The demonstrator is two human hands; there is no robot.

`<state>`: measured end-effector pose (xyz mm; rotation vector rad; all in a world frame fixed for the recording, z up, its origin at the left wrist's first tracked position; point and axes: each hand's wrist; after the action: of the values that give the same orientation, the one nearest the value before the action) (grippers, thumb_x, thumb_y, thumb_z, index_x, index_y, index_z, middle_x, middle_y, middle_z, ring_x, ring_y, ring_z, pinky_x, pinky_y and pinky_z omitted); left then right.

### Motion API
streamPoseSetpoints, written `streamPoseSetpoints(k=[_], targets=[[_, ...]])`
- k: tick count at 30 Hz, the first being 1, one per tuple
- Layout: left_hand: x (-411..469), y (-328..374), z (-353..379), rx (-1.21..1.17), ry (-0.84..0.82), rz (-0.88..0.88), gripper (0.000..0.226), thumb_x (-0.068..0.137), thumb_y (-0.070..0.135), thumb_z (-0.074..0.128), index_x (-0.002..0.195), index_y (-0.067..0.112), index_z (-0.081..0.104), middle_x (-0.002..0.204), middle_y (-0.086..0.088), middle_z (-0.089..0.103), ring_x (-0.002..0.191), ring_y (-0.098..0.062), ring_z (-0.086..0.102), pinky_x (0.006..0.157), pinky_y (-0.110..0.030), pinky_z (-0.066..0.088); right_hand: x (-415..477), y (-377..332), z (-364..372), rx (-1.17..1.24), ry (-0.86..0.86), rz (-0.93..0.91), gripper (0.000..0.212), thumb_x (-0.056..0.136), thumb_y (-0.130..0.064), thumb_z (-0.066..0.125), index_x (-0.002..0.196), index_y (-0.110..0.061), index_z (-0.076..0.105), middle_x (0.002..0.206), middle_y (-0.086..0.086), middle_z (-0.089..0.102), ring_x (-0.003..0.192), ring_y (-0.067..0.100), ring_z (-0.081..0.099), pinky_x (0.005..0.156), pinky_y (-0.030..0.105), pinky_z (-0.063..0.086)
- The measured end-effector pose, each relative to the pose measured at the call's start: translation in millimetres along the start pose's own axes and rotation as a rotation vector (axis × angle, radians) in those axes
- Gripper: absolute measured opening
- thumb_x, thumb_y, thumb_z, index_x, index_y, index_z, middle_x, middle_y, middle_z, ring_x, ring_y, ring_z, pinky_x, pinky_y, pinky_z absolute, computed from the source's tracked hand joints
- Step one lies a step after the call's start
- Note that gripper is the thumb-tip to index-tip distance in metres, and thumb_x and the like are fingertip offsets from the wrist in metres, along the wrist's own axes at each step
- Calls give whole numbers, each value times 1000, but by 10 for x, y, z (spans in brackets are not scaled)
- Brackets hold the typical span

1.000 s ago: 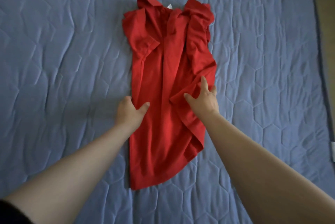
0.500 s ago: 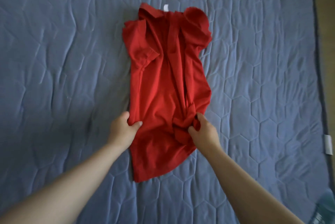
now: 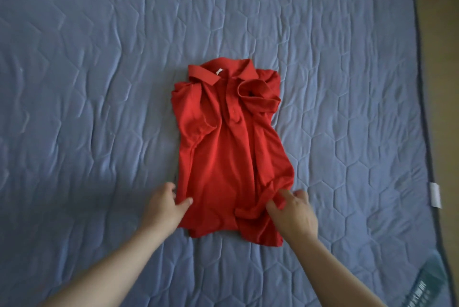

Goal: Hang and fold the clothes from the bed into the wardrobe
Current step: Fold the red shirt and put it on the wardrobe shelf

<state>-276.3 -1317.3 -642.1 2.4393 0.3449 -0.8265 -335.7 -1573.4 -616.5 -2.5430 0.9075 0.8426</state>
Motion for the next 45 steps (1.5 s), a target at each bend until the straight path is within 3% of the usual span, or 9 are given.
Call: streamPoseSetpoints(k=[7, 12, 15, 20, 27, 32, 36, 40, 45], targets=[[733, 547, -202, -29, 181, 311, 61, 74, 24, 80, 124, 1, 52, 119, -20, 55, 110, -34, 54, 95, -36, 39, 759, -717, -394, 70, 152, -379, 60, 86, -20, 59, 142, -12, 38, 140, 14, 41, 122, 36, 45, 101, 43, 41], [1198, 816, -84, 117, 190, 352, 86, 72, 45, 77, 144, 19, 37, 151, -20, 21, 139, -36, 22, 115, -38, 20, 1360, -1214, -503, 76, 227, -383, 86, 86, -16, 60, 154, -26, 6, 160, 14, 3, 111, 37, 58, 82, 39, 48], [1439, 908, -31, 180, 149, 311, 95, 69, 49, 77, 147, 27, 28, 157, -15, 1, 143, -39, 8, 118, -42, 14, 1681, -1405, -505, -2, 241, -387, 95, 84, -18, 64, 153, -30, 0, 156, 18, 17, 104, 36, 61, 74, 36, 46], [1665, 794, -118, 170, 168, 447, 39, 71, 12, 73, 108, 6, 64, 125, -18, 46, 113, -34, 50, 97, -31, 37, 1858, -1393, -432, -58, 198, -369, 43, 92, -27, 54, 132, -12, 50, 123, 18, 60, 114, 36, 55, 88, 39, 45], [1368, 388, -268, 43, 43, 504, 15, 60, 0, 76, 73, 4, 70, 80, -11, 61, 76, -27, 59, 69, -27, 37, 1229, -537, -155, -41, 164, -334, 34, 91, -35, 55, 122, -20, 58, 108, 12, 67, 103, 34, 60, 78, 39, 46], [980, 142, -230, 48, -106, 485, 14, 59, 6, 75, 66, 11, 64, 73, 3, 55, 69, -16, 55, 66, -21, 37, 847, -241, -67, 10, 104, -237, 35, 86, -48, 54, 116, -31, 60, 99, 4, 68, 98, 29, 64, 75, 36, 48], [911, 221, -283, 153, 14, 430, 35, 65, 56, 66, 59, 24, 53, 68, 10, 52, 64, -8, 51, 60, -25, 36, 870, -359, -201, -28, 202, -149, 52, 81, -74, 38, 97, -36, 70, 97, -2, 64, 93, 23, 64, 69, 30, 43], [1163, 557, -437, 53, 307, 468, 40, 74, 48, 72, 69, 12, 56, 72, -5, 55, 73, -26, 55, 67, -35, 40, 1158, -618, -488, -71, 475, -117, 46, 91, -54, 46, 81, -17, 70, 94, 10, 66, 85, 34, 64, 63, 31, 34], [1698, 932, -481, 56, 233, 224, 48, 89, 38, 62, 119, 3, 52, 122, -20, 56, 116, -37, 50, 94, -39, 38, 1705, -974, -665, 93, 324, -163, 47, 90, -36, 60, 124, -6, 52, 120, 16, 61, 116, 36, 52, 87, 39, 42]])
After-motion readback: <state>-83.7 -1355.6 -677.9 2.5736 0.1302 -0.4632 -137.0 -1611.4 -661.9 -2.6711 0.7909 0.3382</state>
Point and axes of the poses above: each hand's wrist, its own x-axis towards the middle knuckle, its own z-axis out of the palm, y = z × x
